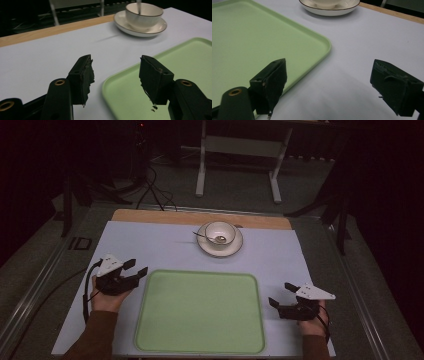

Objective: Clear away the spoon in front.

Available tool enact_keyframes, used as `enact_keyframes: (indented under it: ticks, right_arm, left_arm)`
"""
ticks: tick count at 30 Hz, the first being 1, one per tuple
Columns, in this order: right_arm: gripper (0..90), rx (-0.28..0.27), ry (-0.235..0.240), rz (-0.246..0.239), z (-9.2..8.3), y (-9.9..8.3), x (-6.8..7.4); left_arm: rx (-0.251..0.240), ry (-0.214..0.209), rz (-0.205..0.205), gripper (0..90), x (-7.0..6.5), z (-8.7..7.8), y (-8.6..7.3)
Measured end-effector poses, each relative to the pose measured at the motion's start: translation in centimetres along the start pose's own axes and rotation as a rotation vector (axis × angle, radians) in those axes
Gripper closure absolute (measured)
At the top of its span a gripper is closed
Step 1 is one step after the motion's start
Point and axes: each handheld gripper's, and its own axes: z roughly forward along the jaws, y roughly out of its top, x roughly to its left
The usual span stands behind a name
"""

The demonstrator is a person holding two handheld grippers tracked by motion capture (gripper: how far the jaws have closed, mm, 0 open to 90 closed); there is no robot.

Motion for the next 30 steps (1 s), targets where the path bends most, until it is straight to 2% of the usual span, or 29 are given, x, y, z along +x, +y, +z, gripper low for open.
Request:
enact_keyframes:
  ticks: [4, 8, 10, 11, 13, 16, 17, 22, 30]
  right_arm:
    - [13.7, -0.001, 0.0, 0.0, 0.0, 0.0, 0.0]
    - [13.7, 0.002, 0.002, -0.001, 0.0, 0.0, -0.1]
    - [13.7, 0.003, 0.002, -0.001, 0.1, 0.0, -0.1]
    - [13.7, 0.004, 0.003, -0.001, 0.1, 0.0, -0.1]
    - [13.7, 0.004, 0.004, -0.001, 0.1, 0.0, -0.1]
    - [13.7, 0.005, 0.005, -0.001, 0.1, 0.0, -0.1]
    - [13.7, 0.007, 0.004, -0.002, 0.1, 0.0, -0.1]
    - [13.6, 0.006, 0.005, -0.001, 0.1, 0.0, -0.1]
    - [13.7, 0.007, 0.007, 0.0, 0.1, -0.1, -0.1]
  left_arm:
    - [-0.006, -0.018, 0.011, 42.8, -0.7, 1.2, 1.2]
    - [-0.024, -0.034, 0.004, 42.8, -0.9, 2.0, 2.5]
    - [-0.024, -0.034, 0.004, 42.7, -0.9, 2.0, 2.5]
    - [-0.033, -0.042, -0.006, 42.7, -1.0, 2.7, 3.3]
    - [-0.035, -0.051, -0.012, 42.7, -1.1, 3.2, 3.7]
    - [-0.036, -0.052, -0.014, 42.7, -1.2, 3.4, 3.9]
    - [-0.038, -0.061, -0.023, 42.7, -1.3, 4.2, 4.4]
    - [-0.034, -0.069, -0.029, 42.7, -1.4, 4.9, 4.7]
    - [-0.022, -0.092, -0.04, 43.1, -1.9, 7.0, 5.9]
